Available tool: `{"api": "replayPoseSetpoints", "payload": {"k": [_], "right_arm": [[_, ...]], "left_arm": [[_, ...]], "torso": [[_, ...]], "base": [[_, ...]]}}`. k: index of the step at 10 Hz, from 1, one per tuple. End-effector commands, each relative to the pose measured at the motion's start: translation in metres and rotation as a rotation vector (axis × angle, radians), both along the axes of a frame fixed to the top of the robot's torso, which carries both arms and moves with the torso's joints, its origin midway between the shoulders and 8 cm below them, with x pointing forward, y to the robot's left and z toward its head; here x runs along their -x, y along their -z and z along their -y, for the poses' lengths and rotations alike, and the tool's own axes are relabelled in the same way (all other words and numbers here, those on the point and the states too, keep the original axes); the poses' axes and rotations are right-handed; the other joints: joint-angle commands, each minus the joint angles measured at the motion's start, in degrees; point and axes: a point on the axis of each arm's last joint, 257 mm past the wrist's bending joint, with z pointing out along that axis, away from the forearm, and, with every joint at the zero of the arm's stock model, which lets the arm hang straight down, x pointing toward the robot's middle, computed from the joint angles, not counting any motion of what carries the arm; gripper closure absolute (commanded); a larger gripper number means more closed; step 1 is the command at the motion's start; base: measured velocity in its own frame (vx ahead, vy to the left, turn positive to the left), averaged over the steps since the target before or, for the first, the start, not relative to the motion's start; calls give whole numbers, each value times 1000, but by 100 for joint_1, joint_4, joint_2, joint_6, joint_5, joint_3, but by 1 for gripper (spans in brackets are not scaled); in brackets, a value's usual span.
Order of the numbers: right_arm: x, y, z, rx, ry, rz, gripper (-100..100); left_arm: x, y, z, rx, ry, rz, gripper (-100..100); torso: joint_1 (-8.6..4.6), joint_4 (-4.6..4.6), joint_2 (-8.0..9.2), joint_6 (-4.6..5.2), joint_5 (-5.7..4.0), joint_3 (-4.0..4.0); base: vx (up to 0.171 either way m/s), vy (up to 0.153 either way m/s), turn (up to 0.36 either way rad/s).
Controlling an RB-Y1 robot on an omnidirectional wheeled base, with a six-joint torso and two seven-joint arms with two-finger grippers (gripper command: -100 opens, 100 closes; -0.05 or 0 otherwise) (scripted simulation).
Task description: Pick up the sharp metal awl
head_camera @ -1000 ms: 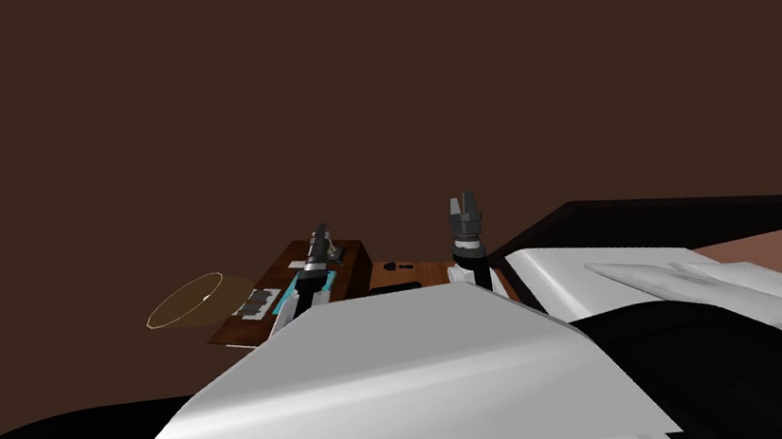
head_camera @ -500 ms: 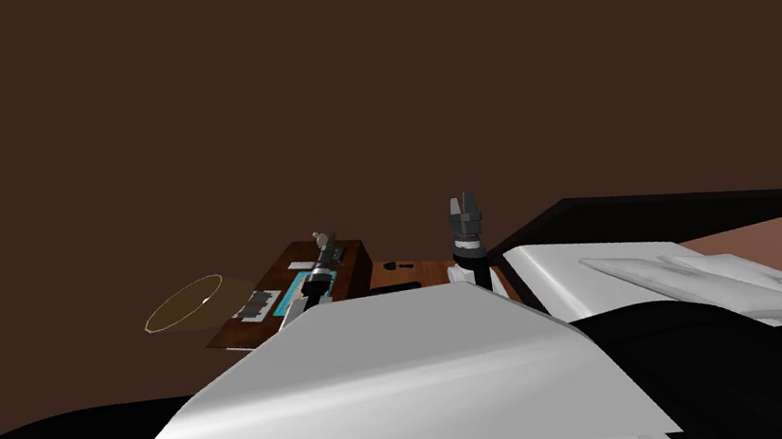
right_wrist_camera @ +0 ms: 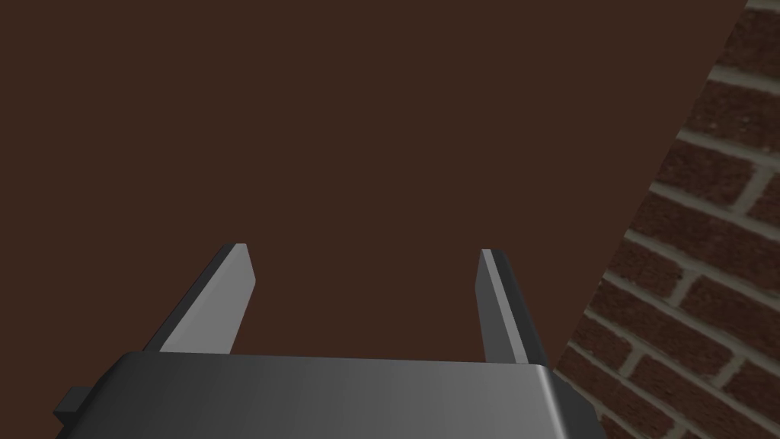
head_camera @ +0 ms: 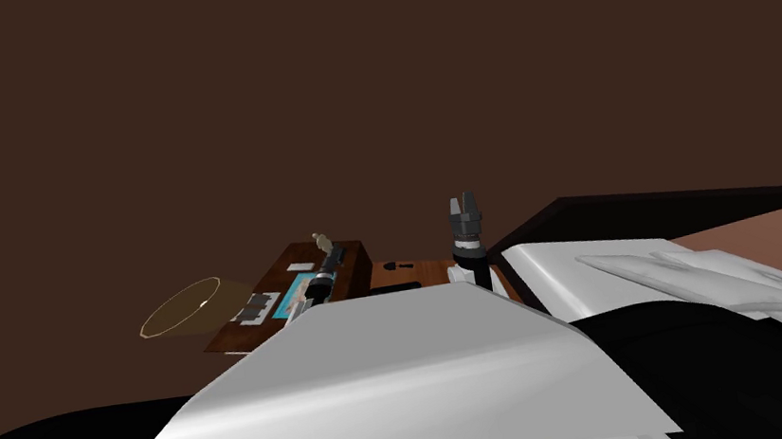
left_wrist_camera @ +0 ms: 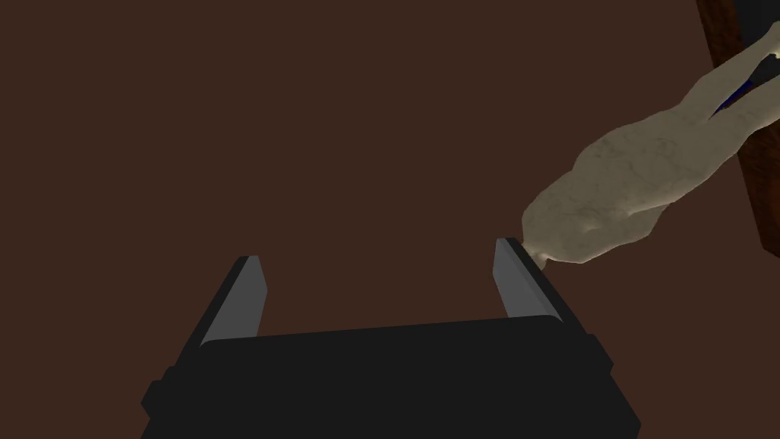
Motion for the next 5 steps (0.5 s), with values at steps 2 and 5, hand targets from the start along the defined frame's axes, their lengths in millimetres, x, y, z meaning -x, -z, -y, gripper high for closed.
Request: {"api": "replayPoseSetpoints", "payload": {"k": [2,5], "right_arm": [[0,0,0,0,0,0,0],[0,0,0,0,0,0,0]], "left_arm": [[9,38,-8,-58,-21,-92,-100],[22,81,-23,-131,-45,-200,-100]], "torso": [[-2,0,-2,0,0,-1],[-6,0,-4,0,-2,-2]], "base": [[16,9,-28],[20,1,-17]]}}
